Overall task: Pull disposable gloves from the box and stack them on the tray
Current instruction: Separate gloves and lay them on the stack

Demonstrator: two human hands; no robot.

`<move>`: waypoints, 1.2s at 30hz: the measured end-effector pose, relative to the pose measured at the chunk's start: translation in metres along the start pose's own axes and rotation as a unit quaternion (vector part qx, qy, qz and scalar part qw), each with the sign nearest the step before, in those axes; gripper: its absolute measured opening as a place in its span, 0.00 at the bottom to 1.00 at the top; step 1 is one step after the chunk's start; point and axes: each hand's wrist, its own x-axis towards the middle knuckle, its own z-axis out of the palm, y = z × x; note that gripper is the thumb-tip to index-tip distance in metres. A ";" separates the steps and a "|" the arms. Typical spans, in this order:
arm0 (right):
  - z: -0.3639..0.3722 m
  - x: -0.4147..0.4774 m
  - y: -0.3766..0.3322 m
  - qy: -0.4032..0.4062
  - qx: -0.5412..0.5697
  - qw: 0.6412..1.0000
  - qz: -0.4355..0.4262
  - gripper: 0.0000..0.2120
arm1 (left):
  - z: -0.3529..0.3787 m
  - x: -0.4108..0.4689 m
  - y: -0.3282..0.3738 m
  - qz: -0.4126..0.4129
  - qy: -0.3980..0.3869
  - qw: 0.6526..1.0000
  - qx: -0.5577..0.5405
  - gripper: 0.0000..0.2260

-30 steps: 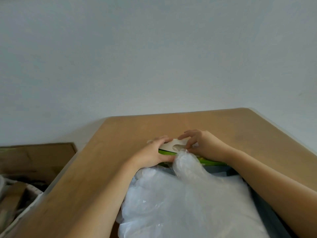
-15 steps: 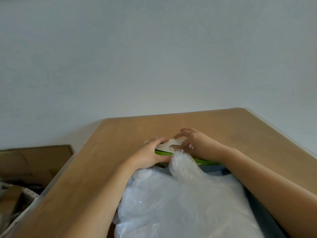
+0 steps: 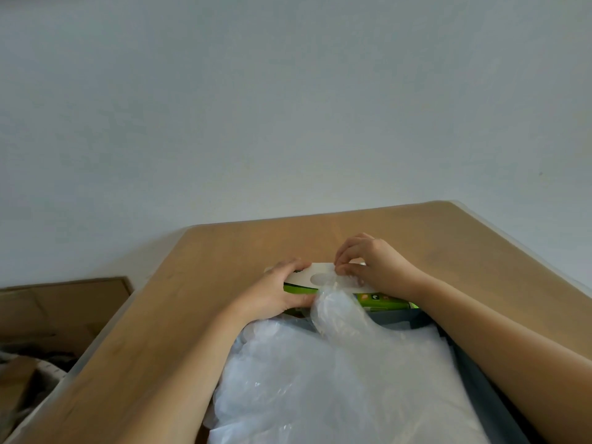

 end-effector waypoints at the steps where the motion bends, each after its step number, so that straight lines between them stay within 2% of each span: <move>1: 0.000 0.000 0.000 0.006 0.019 1.000 0.010 0.04 | -0.001 0.000 -0.001 0.000 -0.001 1.000 0.000 0.32; 6: 0.001 0.004 0.005 0.077 0.091 0.985 0.127 0.07 | -0.004 -0.001 -0.001 0.014 -0.018 1.000 0.019 0.34; 9: -0.001 0.006 0.006 0.153 0.199 0.949 0.192 0.09 | -0.004 0.002 -0.003 0.017 -0.013 1.000 0.019 0.35; 11: -0.007 0.007 0.004 0.160 0.254 0.934 0.193 0.05 | -0.002 0.003 -0.004 0.016 0.005 1.000 0.002 0.36; 12: -0.010 0.007 0.002 0.134 0.243 0.941 0.194 0.07 | 0.000 0.003 -0.005 0.018 0.020 1.000 -0.007 0.34; 14: -0.015 0.005 0.000 0.035 0.144 0.967 0.206 0.24 | 0.002 0.005 -0.004 0.025 0.047 0.998 -0.024 0.25; 15: -0.014 0.004 -0.003 -0.008 0.071 0.975 0.209 0.26 | 0.003 0.005 -0.004 0.029 0.055 0.998 -0.029 0.23; 16: -0.012 0.003 -0.005 -0.028 0.006 0.977 0.212 0.23 | 0.003 0.006 -0.004 0.032 0.058 0.997 -0.031 0.22; 18: -0.009 0.004 -0.009 -0.017 -0.046 0.975 0.216 0.12 | 0.004 0.005 -0.005 0.039 0.058 0.997 -0.031 0.25; 20: -0.010 0.006 -0.009 0.010 -0.018 0.975 0.220 0.05 | 0.003 0.005 -0.006 0.041 0.054 0.997 -0.035 0.26; 21: -0.013 0.007 -0.008 0.026 0.001 0.976 0.217 0.04 | 0.002 0.005 -0.005 0.041 0.051 0.997 -0.038 0.26; 24: -0.024 0.007 -0.009 0.089 0.038 0.974 0.204 0.17 | 0.001 0.005 -0.005 0.042 0.045 0.998 -0.031 0.26; 26: -0.027 0.007 -0.007 0.132 0.072 0.967 0.205 0.20 | 0.000 0.004 -0.004 0.040 0.047 0.998 -0.029 0.27; 28: -0.023 0.009 -0.004 0.186 0.140 0.946 0.227 0.16 | -0.001 0.004 -0.004 0.036 0.041 0.998 -0.030 0.29; 29: -0.022 0.013 -0.002 0.211 0.218 0.918 0.257 0.13 | -0.001 0.005 -0.005 0.032 0.036 0.998 -0.026 0.30; 31: -0.024 0.018 -0.006 0.233 0.389 0.832 0.320 0.11 | -0.001 0.005 -0.005 0.024 0.027 0.999 -0.010 0.32; 32: -0.028 0.019 -0.007 0.213 0.404 0.827 0.329 0.13 | 0.000 0.005 -0.006 0.022 0.025 0.999 -0.001 0.33; 34: -0.039 0.017 -0.009 0.137 0.354 0.873 0.306 0.25 | 0.001 0.006 -0.006 0.020 0.026 0.999 0.003 0.33; 36: -0.056 0.007 -0.011 0.009 0.291 0.924 0.250 0.34 | 0.001 0.006 -0.006 0.022 0.026 0.999 -0.005 0.32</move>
